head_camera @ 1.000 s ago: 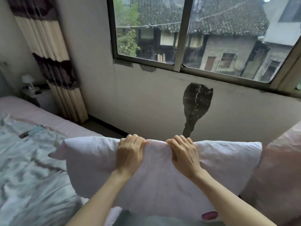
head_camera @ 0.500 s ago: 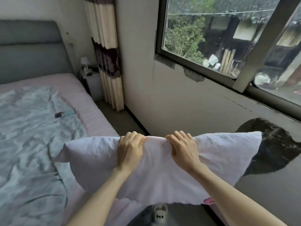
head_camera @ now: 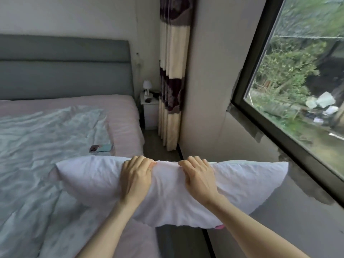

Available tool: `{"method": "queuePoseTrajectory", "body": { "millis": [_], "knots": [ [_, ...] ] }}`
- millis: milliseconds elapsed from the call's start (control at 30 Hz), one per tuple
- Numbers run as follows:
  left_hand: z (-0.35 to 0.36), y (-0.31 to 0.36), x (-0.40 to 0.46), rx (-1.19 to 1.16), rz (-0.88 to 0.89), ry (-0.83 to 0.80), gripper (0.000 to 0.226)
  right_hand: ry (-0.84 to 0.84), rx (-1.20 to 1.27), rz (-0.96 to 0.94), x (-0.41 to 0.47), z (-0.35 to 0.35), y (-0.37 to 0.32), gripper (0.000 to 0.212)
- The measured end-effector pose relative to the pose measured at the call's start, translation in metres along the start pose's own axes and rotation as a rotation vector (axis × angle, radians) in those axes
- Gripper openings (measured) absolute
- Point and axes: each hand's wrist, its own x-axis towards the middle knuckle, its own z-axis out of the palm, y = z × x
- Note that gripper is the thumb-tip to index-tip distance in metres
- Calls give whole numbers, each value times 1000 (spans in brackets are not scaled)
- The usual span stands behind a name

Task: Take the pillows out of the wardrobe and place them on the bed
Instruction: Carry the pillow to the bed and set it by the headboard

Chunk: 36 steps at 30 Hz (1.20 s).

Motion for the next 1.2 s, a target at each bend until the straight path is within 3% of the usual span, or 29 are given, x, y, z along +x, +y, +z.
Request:
{"method": "queuePoseTrajectory", "body": {
  "millis": [167, 300, 600, 1200],
  "knots": [
    [50, -31, 63, 140, -65, 59, 14, -13, 103, -95, 88, 51, 50, 31],
    [82, -52, 100, 270, -135, 81, 20, -56, 177, -157, 147, 93, 79, 28],
    [126, -122, 178, 507, -340, -8, 19, -33, 366, -313, 272, 180, 96, 28],
    [250, -391, 414, 598, -339, 43, 33, 105, 473, -311, 593, 409, 101, 16]
  ]
}}
